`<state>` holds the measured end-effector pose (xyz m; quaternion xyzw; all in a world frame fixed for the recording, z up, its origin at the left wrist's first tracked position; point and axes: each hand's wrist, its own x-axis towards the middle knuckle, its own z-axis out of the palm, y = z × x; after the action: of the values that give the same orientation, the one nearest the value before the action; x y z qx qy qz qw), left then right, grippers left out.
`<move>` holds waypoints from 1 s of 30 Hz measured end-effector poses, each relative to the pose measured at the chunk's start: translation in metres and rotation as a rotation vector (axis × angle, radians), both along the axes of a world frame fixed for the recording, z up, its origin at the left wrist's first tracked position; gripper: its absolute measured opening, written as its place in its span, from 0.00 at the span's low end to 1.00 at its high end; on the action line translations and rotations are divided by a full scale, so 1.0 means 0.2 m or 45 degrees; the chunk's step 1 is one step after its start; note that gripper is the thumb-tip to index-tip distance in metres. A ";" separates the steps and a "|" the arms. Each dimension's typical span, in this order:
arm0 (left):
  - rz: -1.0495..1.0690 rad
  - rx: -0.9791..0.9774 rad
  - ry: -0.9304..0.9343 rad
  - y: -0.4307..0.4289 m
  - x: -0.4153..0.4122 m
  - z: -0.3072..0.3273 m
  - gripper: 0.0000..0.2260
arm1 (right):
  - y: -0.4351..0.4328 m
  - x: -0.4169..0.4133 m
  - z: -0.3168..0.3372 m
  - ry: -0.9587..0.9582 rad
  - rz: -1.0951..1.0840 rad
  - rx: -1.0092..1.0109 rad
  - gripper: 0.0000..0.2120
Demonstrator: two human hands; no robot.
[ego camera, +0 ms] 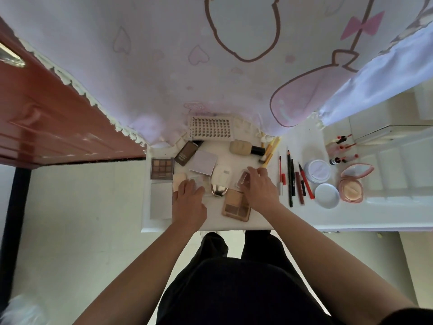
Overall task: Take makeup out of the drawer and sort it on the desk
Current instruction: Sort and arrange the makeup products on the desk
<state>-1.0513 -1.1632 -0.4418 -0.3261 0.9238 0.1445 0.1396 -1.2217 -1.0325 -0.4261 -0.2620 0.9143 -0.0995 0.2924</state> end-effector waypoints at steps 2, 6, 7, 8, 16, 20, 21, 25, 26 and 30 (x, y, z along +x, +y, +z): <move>0.017 -0.012 0.005 0.01 0.00 -0.01 0.19 | -0.01 -0.02 -0.01 -0.034 -0.005 0.013 0.25; 0.059 -0.047 0.052 0.02 0.00 -0.03 0.19 | -0.02 -0.06 0.00 -0.119 -0.113 0.039 0.30; 0.069 -0.047 0.064 0.01 0.00 -0.03 0.19 | -0.02 -0.06 0.00 -0.131 -0.142 0.035 0.30; 0.077 -0.039 0.070 0.01 -0.01 -0.03 0.19 | -0.02 -0.07 0.00 -0.138 -0.160 0.029 0.30; 0.196 0.044 0.095 0.03 -0.07 0.02 0.15 | 0.05 -0.06 -0.02 -0.187 -0.284 -0.151 0.17; 0.265 0.034 0.021 0.06 -0.19 0.04 0.23 | 0.08 -0.05 -0.03 -0.191 -0.348 -0.260 0.12; 0.304 0.049 -0.028 0.07 -0.22 0.04 0.27 | 0.09 -0.05 -0.04 -0.186 -0.353 -0.276 0.10; 0.460 0.130 -0.083 0.08 -0.31 0.01 0.34 | 0.12 -0.05 -0.04 -0.166 -0.323 -0.302 0.13; 0.489 0.147 -0.078 0.08 -0.31 0.01 0.34 | 0.12 -0.05 -0.03 -0.157 -0.306 -0.302 0.15; 0.540 0.254 0.028 0.06 -0.32 0.00 0.28 | 0.14 -0.05 -0.01 -0.154 -0.277 -0.322 0.18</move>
<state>-1.1145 -1.1504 -0.4410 -0.4960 0.8171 0.2646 0.1277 -1.2319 -1.0040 -0.4288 -0.1897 0.8983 -0.2602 0.2989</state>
